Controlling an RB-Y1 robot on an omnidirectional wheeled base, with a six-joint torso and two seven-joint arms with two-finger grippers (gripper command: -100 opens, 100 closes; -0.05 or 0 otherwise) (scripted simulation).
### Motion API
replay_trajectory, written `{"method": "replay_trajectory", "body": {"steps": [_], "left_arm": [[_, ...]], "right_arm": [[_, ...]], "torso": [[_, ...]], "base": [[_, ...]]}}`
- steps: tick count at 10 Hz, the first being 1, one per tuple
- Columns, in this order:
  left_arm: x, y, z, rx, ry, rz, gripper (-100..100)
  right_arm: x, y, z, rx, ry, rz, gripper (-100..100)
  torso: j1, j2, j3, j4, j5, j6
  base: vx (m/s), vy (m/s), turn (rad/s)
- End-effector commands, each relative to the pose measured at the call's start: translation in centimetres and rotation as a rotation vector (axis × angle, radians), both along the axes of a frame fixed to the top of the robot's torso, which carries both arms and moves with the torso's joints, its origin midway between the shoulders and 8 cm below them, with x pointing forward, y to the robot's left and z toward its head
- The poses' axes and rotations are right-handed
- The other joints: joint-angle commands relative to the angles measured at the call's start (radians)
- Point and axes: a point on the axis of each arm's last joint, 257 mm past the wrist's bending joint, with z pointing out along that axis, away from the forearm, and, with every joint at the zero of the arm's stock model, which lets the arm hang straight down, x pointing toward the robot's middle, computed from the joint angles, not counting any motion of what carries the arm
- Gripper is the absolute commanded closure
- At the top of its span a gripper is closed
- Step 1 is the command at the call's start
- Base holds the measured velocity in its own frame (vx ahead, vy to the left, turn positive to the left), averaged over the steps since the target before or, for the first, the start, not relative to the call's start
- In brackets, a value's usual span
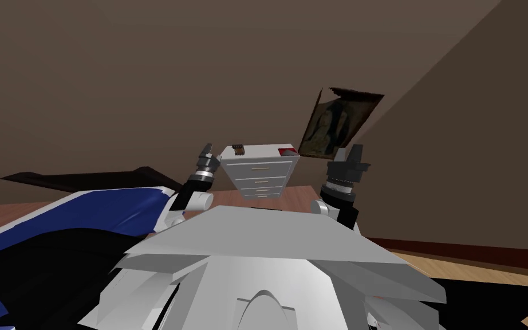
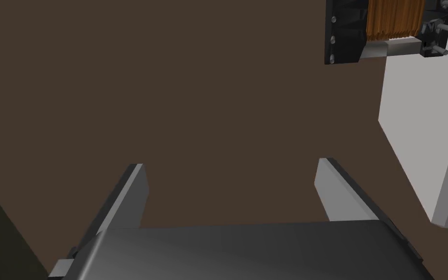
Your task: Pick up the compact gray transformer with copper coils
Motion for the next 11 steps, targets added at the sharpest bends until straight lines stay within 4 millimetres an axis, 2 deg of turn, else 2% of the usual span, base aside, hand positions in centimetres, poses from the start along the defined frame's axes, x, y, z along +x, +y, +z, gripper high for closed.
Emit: {"method": "replay_trajectory", "body": {"steps": [1, 11], "left_arm": [[0.3, 0.5, -0.7, -0.022, 0.039, 0.003, -100], [1.1, 2.3, -4.2, -0.123, 0.233, 0.008, -100]], "right_arm": [[0.0, 0.0, 0.0, 0.000, 0.000, 0.000, 0], [0.0, 0.0, 0.0, 0.000, 0.000, 0.000, 0]], "torso": [[0.000, 0.000, 0.000, 0.000, 0.000, 0.000], [0.000, -0.001, 0.000, 0.000, 0.000, 0.000]], "base": [[0.037, -0.034, 0.046], [0.039, -0.034, 0.030]]}}
